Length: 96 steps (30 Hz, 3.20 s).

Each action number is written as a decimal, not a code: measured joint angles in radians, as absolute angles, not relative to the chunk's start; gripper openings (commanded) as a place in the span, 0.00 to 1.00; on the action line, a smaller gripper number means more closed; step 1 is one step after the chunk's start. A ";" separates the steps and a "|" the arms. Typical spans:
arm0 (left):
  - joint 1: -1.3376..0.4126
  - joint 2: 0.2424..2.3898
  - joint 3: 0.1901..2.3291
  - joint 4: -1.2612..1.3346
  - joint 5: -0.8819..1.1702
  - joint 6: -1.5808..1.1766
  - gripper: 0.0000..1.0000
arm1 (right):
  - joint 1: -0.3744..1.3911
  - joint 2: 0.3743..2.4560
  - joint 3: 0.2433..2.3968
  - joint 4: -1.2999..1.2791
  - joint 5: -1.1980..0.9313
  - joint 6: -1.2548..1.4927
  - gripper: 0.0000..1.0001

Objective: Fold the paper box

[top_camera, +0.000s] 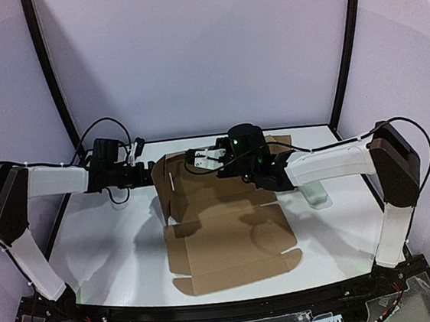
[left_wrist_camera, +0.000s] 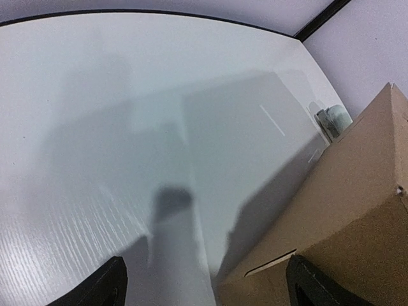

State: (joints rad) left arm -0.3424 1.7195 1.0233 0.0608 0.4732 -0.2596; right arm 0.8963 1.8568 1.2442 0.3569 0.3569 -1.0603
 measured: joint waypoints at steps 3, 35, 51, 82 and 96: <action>-0.351 1.720 0.984 0.075 0.482 -0.264 0.88 | 0.897 1.866 1.244 0.342 0.361 -1.061 0.00; -0.441 1.623 0.818 0.175 0.635 -0.204 0.99 | 0.915 1.855 1.205 0.340 0.402 -1.059 0.00; -0.500 1.601 0.807 0.236 0.509 -0.213 0.94 | 0.946 1.825 1.170 0.359 0.409 -1.060 0.00; -0.820 1.577 0.532 0.701 -0.354 -0.248 0.50 | 1.118 1.739 1.010 0.471 0.582 -0.939 0.00; -0.863 1.655 0.582 0.755 -0.564 -0.254 0.24 | 1.131 1.726 1.010 0.445 0.599 -0.884 0.00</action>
State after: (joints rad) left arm -0.8627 1.6550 0.5823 0.7551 -0.5644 -0.2539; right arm 1.1305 1.7260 1.0096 0.4454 0.5991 -0.8837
